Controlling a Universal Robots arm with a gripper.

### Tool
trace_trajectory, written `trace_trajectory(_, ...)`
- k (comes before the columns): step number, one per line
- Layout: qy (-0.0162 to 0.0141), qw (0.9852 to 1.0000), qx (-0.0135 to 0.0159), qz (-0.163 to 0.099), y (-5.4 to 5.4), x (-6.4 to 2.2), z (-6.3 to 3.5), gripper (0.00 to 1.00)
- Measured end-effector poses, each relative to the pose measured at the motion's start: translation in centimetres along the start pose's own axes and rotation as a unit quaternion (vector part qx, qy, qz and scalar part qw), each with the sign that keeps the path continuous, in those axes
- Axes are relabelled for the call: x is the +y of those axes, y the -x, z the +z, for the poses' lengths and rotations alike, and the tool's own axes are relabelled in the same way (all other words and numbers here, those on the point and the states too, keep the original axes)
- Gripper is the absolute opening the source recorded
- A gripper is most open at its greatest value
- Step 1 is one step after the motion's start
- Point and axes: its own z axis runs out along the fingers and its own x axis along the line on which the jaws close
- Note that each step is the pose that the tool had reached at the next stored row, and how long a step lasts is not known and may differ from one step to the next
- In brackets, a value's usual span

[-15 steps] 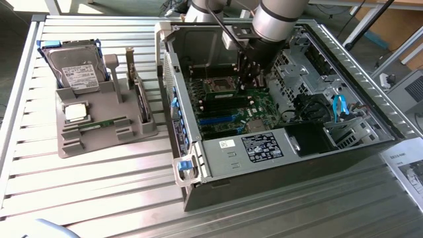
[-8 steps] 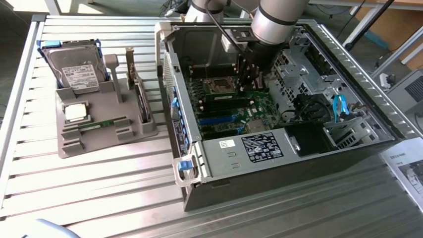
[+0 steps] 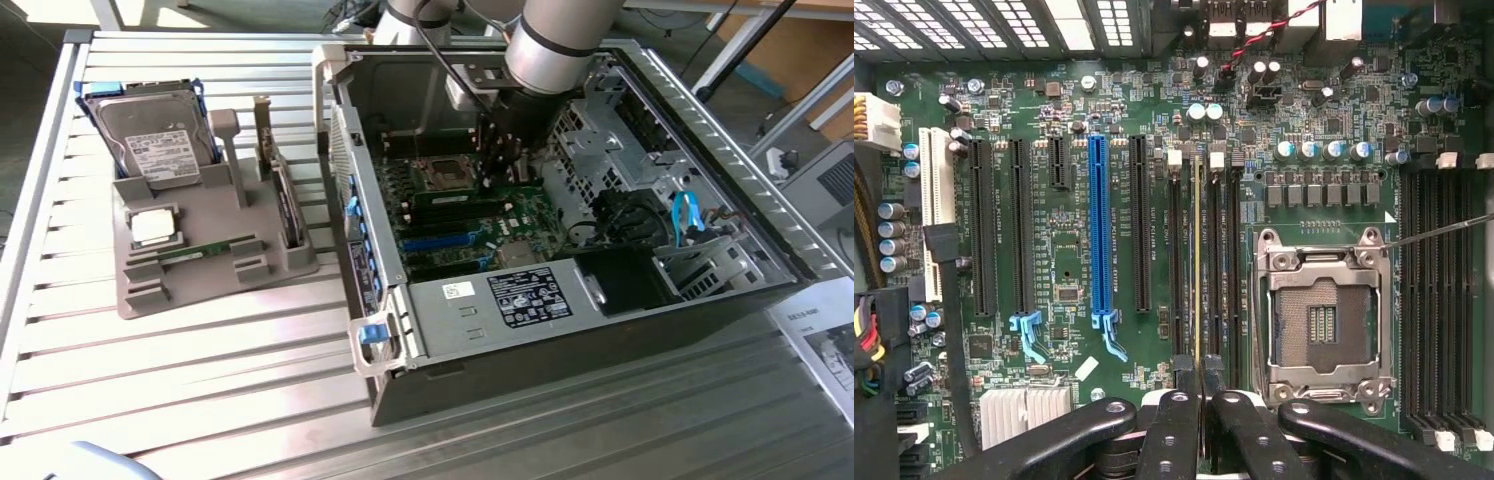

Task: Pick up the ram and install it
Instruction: 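Insert the ram into the slot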

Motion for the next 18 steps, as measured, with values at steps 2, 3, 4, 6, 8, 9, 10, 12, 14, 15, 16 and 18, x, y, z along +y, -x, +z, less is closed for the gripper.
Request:
trace_trajectory(2,0.0,1.0,-0.0001,0.0,0.0,0.0,0.01,0.12)
trace_trajectory(3,-0.0001,1.0,-0.0002,0.0,-0.02,0.0,0.01,0.12)
trace_trajectory(4,0.0,1.0,-0.0002,0.0,-0.05,0.01,0.01,0.12)
trace_trajectory(6,0.0,1.0,-0.0001,0.0,-0.11,0.0,0.0,0.12)
trace_trajectory(8,0.0,1.0,-0.0001,0.0,-0.18,0.0,0.0,0.12)
trace_trajectory(9,0.0,1.0,-0.0001,0.0,-0.22,-0.01,0.0,0.12)
trace_trajectory(10,0.0,1.0,-0.0001,0.0,-0.26,-0.01,0.0,0.12)
trace_trajectory(12,0.0,1.0,0.0,0.0,-0.33,-0.01,0.0,0.12)
trace_trajectory(14,0.0,1.0,0.0,0.0,-0.4,-0.01,0.0,0.12)
trace_trajectory(15,0.0,1.0,-0.0001,0.0,-0.43,-0.01,0.0,0.12)
trace_trajectory(16,0.0,1.0,0.0,0.0,-0.47,-0.01,0.0,0.12)
trace_trajectory(18,0.0,1.0,0.0,0.0,-0.52,-0.01,-0.01,0.12)
